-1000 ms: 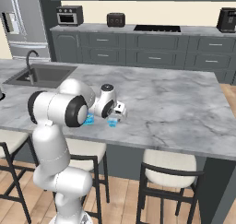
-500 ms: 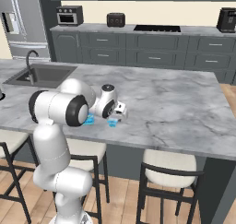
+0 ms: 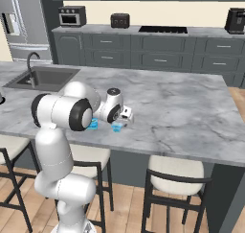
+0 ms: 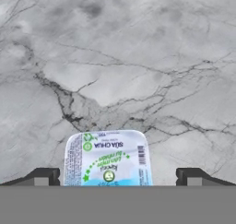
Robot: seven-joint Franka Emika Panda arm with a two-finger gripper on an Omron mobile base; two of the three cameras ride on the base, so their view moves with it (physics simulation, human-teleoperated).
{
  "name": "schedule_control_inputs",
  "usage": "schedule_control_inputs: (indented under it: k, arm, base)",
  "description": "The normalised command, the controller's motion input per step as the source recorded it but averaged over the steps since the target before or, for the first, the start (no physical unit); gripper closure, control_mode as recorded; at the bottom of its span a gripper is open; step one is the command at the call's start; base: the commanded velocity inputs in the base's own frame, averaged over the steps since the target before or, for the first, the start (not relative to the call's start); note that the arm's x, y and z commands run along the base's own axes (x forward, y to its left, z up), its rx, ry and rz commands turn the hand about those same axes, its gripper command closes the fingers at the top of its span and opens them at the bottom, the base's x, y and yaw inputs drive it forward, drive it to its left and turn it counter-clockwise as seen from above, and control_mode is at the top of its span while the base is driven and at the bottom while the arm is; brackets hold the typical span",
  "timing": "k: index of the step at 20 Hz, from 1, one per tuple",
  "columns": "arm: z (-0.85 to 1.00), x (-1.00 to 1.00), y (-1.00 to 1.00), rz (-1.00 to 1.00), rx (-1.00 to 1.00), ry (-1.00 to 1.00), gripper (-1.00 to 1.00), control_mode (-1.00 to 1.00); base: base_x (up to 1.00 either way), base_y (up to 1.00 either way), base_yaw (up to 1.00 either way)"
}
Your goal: Stack the yogurt containers by placing the smaller containers on top of the larger containers.
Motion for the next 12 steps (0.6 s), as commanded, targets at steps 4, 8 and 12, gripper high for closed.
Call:
schedule_control_inputs:
  k: [4, 8, 12]
  arm:
    - [0.00, 0.00, 0.00, 0.00, 0.00, 0.00, -1.00, -1.00]
    - [0.00, 0.00, -0.02, 0.00, 0.00, 0.00, -1.00, -1.00]
    - [0.00, 0.00, 0.00, 0.00, 0.00, 0.00, -1.00, -1.00]
  base:
    - [0.00, 0.00, 0.00]
    - [0.00, 0.00, 0.00]
    - [0.00, 0.00, 0.00]
